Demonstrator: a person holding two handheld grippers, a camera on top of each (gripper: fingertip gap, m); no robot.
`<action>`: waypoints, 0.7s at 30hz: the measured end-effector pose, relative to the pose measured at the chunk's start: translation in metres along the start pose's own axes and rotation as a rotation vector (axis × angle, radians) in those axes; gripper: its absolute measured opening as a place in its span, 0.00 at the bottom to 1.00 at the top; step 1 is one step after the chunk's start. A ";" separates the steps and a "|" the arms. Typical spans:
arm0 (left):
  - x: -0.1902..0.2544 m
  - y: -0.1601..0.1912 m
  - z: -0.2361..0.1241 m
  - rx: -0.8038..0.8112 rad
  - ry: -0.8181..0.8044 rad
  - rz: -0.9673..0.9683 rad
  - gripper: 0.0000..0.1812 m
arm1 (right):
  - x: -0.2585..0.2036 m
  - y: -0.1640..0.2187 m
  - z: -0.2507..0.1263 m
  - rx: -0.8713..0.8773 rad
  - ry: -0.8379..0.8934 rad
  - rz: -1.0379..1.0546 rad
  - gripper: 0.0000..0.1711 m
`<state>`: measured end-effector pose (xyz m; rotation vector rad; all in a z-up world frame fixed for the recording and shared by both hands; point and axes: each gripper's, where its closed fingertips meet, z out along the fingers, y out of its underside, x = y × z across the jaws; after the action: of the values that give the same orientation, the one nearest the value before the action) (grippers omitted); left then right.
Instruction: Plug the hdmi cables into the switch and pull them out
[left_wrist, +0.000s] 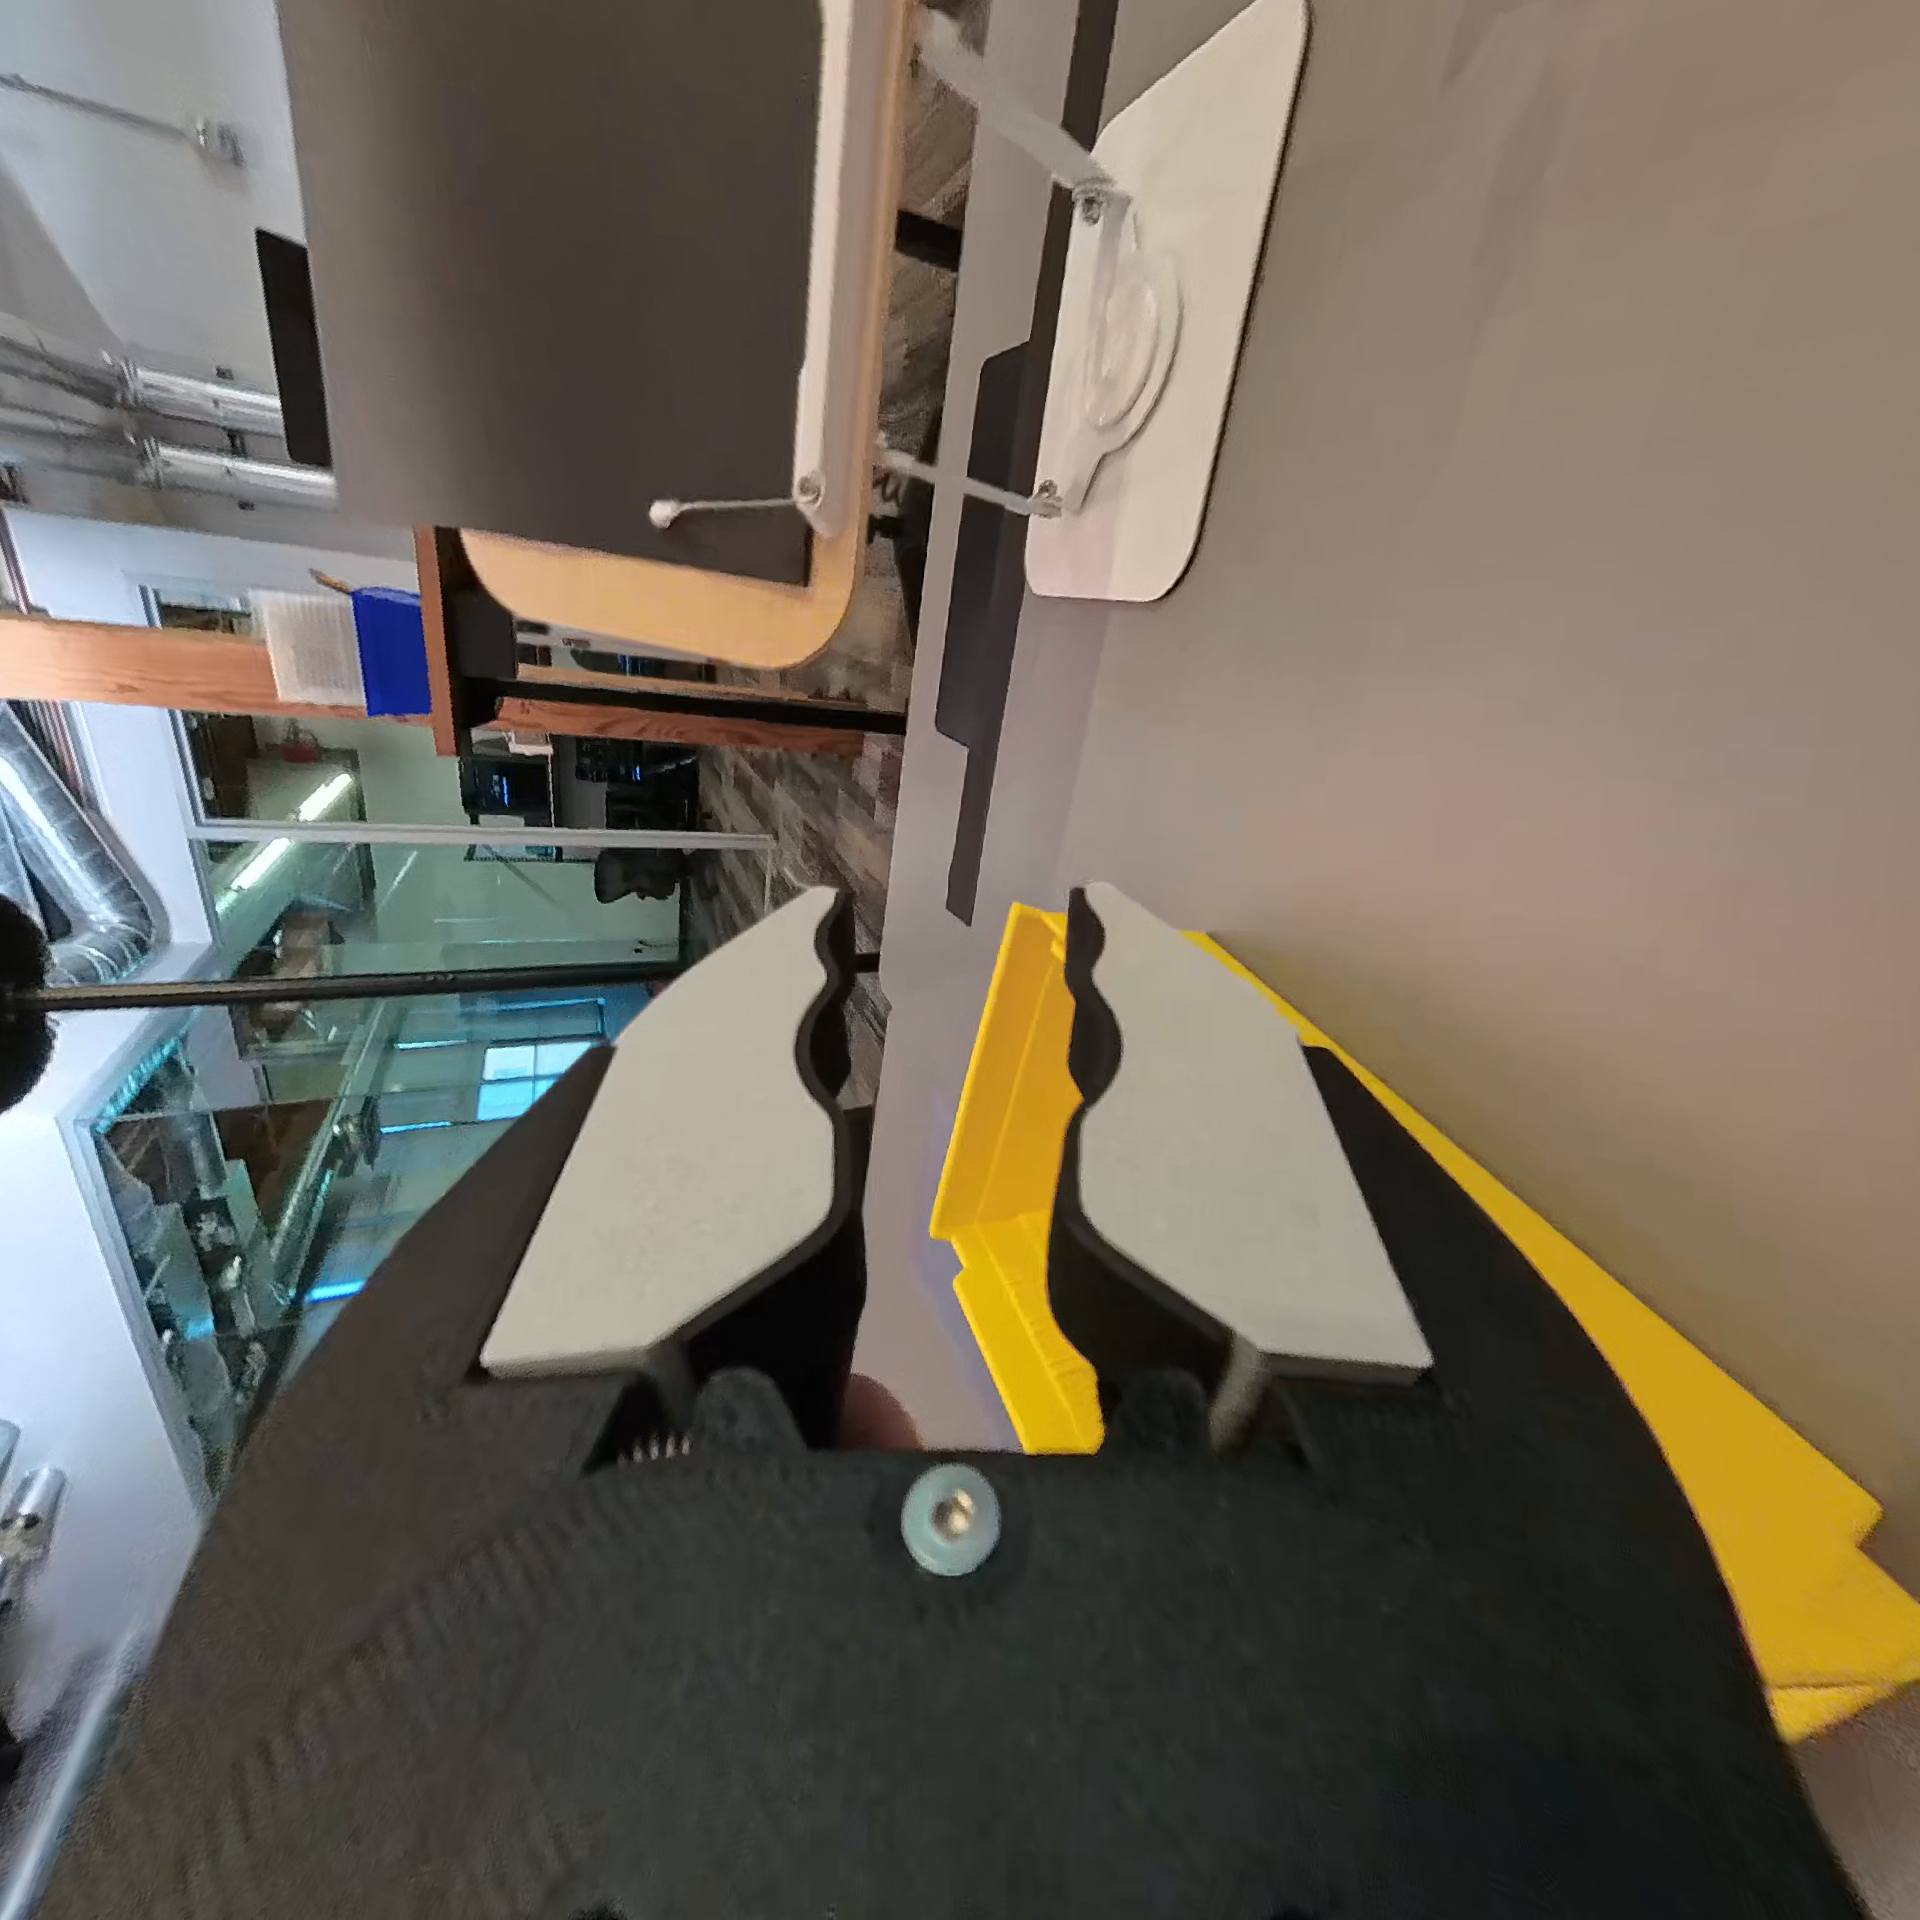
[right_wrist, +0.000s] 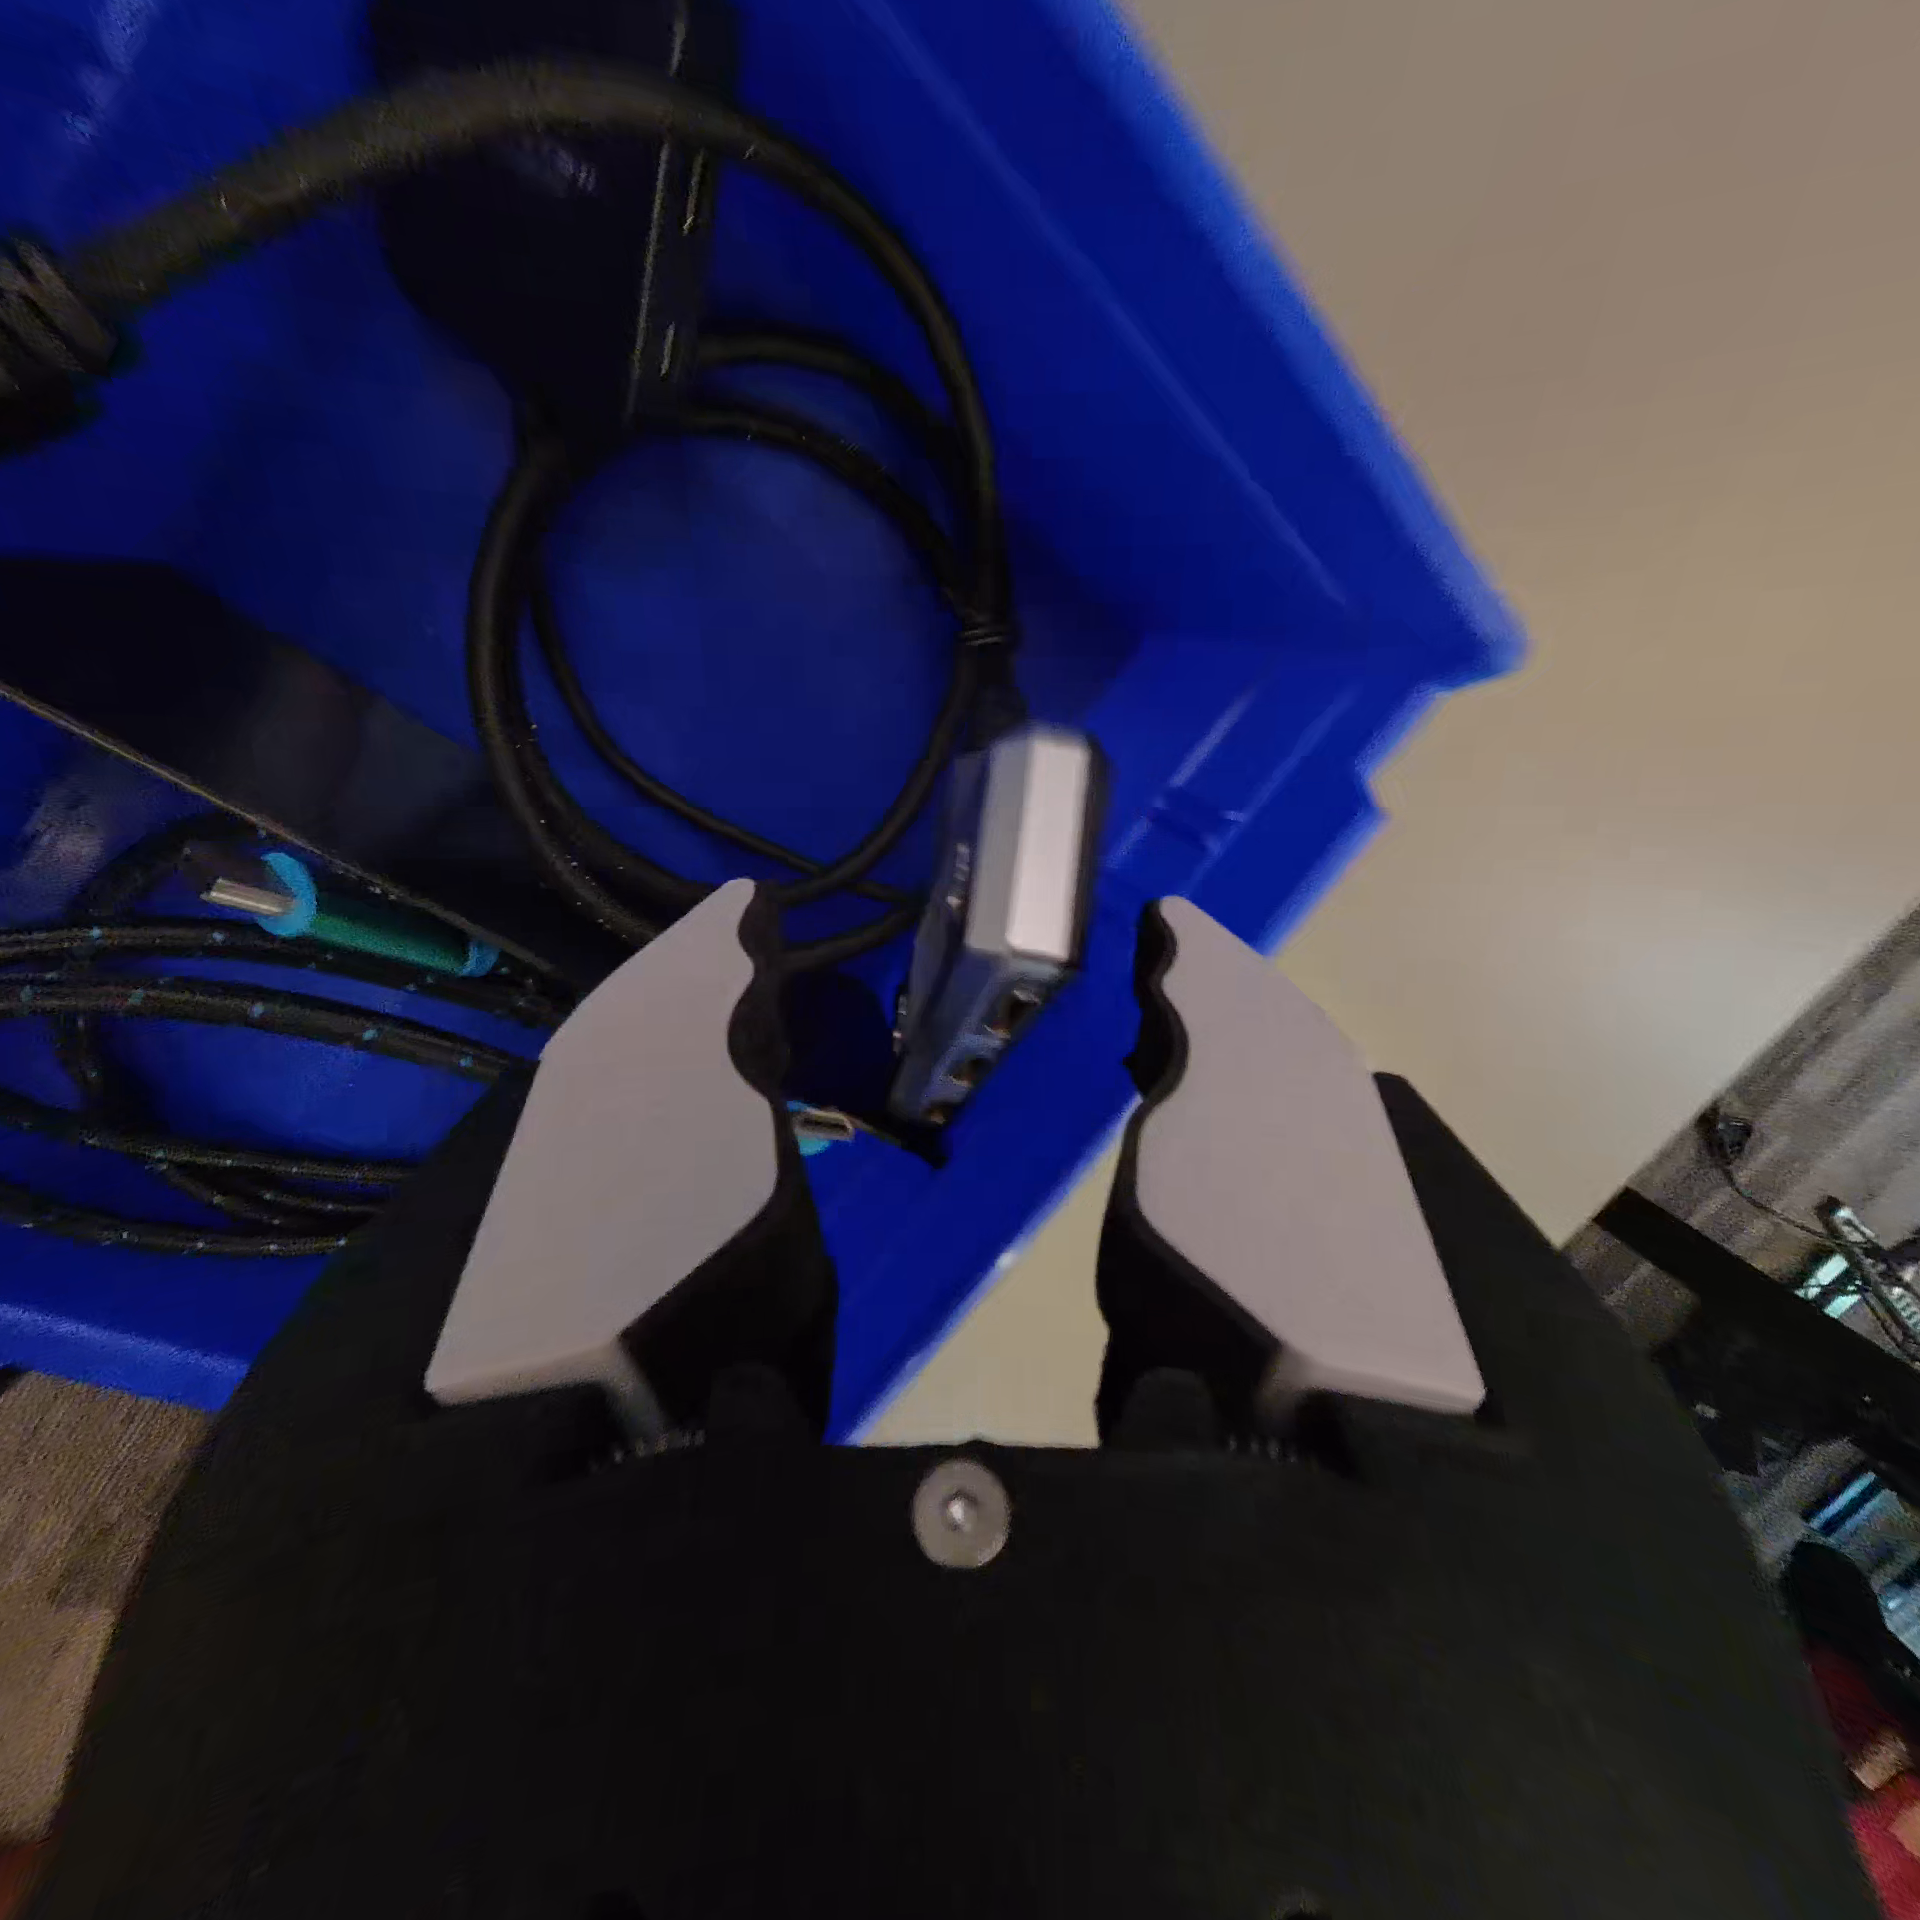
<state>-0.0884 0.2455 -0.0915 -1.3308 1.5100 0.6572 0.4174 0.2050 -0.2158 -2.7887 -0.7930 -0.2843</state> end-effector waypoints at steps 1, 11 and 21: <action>-0.004 0.004 -0.001 -0.004 0.000 -0.021 0.22 | 0.004 -0.003 -0.009 0.038 0.018 0.010 0.39; -0.022 0.131 -0.017 -0.246 0.061 -0.379 0.36 | 0.008 0.049 -0.048 0.187 -0.100 0.187 0.40; 0.057 0.293 -0.040 -0.566 0.216 -0.790 0.41 | -0.029 0.104 -0.011 0.102 -0.309 0.261 0.33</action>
<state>-0.3733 0.2607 -0.1872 -2.3078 0.8298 0.4316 0.4476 0.1020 -0.2299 -2.8303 -0.4761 0.2302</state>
